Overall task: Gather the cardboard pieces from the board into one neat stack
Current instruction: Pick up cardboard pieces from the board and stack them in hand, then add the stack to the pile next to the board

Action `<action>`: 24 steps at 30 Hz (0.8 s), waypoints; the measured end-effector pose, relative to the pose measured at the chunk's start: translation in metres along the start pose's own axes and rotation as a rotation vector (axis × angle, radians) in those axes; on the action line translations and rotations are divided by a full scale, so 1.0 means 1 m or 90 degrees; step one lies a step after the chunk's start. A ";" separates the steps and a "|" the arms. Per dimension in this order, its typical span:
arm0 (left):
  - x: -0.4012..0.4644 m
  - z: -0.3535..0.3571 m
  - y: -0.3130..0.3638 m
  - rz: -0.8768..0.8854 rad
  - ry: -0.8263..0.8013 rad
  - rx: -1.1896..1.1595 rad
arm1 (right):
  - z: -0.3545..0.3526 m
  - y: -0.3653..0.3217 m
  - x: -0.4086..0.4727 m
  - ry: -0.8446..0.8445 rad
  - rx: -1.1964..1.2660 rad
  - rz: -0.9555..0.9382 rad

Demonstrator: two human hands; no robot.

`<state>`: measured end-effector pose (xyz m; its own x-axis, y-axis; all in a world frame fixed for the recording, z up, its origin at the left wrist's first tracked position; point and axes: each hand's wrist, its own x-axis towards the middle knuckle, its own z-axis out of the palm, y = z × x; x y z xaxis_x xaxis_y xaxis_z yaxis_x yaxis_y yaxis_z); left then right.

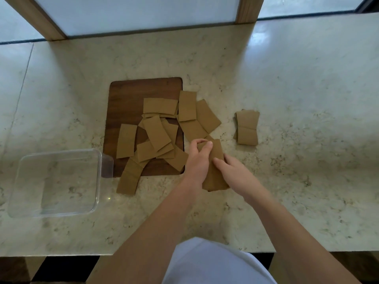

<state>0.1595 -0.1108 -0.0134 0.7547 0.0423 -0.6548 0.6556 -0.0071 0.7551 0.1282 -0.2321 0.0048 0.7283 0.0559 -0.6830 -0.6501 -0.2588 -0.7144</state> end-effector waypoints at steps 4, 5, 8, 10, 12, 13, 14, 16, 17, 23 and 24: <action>0.026 0.034 0.030 -0.017 -0.054 0.009 | -0.055 -0.007 0.014 -0.006 0.208 0.037; 0.032 0.042 0.037 -0.019 -0.069 0.000 | -0.067 -0.007 0.017 -0.002 0.238 0.036; 0.043 0.058 0.051 -0.031 -0.103 -0.034 | -0.094 -0.010 0.032 0.055 0.276 0.041; 0.049 0.057 0.052 -0.059 -0.080 -0.037 | -0.111 -0.011 0.047 0.111 0.256 0.042; 0.054 0.048 0.044 -0.091 -0.033 -0.012 | -0.123 -0.013 0.063 0.149 0.211 0.045; 0.055 0.041 0.038 -0.106 -0.016 -0.006 | -0.126 -0.014 0.069 0.160 0.190 0.049; 0.055 0.036 0.031 -0.122 -0.008 -0.003 | -0.129 -0.015 0.075 0.170 0.174 0.055; 0.053 0.026 0.018 -0.133 -0.006 0.021 | -0.133 -0.018 0.083 0.179 0.163 0.066; 0.052 0.024 0.013 -0.127 -0.008 0.039 | -0.134 -0.018 0.085 0.180 0.168 0.069; 0.066 0.054 0.039 -0.072 -0.036 0.106 | -0.139 -0.014 0.097 0.176 0.182 0.087; 0.069 0.062 0.045 -0.072 -0.039 0.117 | -0.138 -0.014 0.098 0.177 0.170 0.089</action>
<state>0.2434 -0.1706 -0.0265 0.6728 -0.0074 -0.7397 0.7255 -0.1886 0.6618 0.2387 -0.3557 -0.0315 0.6364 -0.2341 -0.7349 -0.7533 0.0162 -0.6575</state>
